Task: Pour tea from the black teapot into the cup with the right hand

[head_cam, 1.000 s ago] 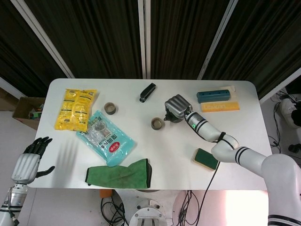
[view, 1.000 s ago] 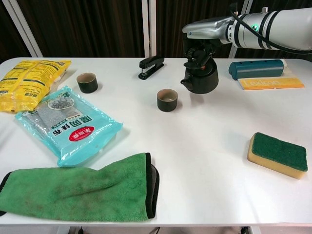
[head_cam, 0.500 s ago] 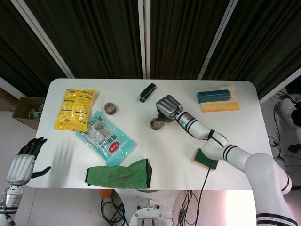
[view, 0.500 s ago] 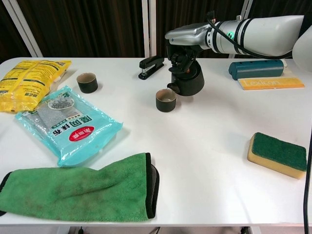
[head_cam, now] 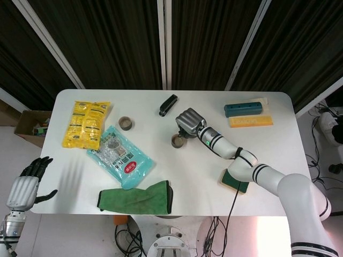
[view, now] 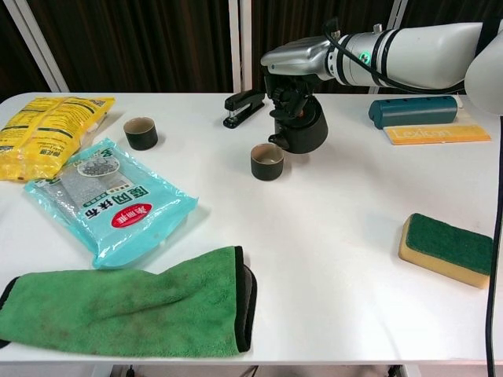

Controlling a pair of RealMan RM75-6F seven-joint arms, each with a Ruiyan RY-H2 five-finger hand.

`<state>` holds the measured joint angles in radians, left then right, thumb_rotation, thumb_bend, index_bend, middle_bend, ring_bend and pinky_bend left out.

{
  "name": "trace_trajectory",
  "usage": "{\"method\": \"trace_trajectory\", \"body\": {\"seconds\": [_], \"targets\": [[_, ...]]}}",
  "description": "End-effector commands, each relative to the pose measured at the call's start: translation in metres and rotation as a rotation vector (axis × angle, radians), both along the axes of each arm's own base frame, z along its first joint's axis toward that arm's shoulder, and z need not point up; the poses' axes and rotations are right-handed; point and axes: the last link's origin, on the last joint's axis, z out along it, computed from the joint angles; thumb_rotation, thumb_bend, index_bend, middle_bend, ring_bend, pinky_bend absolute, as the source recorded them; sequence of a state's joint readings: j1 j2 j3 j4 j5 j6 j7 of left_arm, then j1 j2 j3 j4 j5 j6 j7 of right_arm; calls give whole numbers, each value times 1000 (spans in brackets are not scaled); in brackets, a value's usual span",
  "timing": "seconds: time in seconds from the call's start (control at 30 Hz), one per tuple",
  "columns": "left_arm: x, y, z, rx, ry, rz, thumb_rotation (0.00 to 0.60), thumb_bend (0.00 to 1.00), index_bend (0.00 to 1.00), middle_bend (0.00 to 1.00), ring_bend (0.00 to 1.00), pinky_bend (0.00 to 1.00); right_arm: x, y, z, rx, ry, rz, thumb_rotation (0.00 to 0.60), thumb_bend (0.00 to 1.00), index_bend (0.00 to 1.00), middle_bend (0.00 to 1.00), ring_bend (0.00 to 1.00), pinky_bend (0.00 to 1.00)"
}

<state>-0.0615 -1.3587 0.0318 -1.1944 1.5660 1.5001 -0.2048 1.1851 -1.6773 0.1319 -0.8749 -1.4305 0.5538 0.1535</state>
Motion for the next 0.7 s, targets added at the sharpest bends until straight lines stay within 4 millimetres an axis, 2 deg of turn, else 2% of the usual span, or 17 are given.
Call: {"method": "trace_trajectory", "body": {"seconds": [0.03,0.7], "targets": [[0,0,0,1,0,1,600,130,121,87,79,227,2,0,-1,-3,12,7,555,426,1000,1000,903,627],[-3,-1,0,5,-13,2,600,130,121,87,79,227,11,4,-3,-43,88,84,560,425,1000,1000,903,626]]}}
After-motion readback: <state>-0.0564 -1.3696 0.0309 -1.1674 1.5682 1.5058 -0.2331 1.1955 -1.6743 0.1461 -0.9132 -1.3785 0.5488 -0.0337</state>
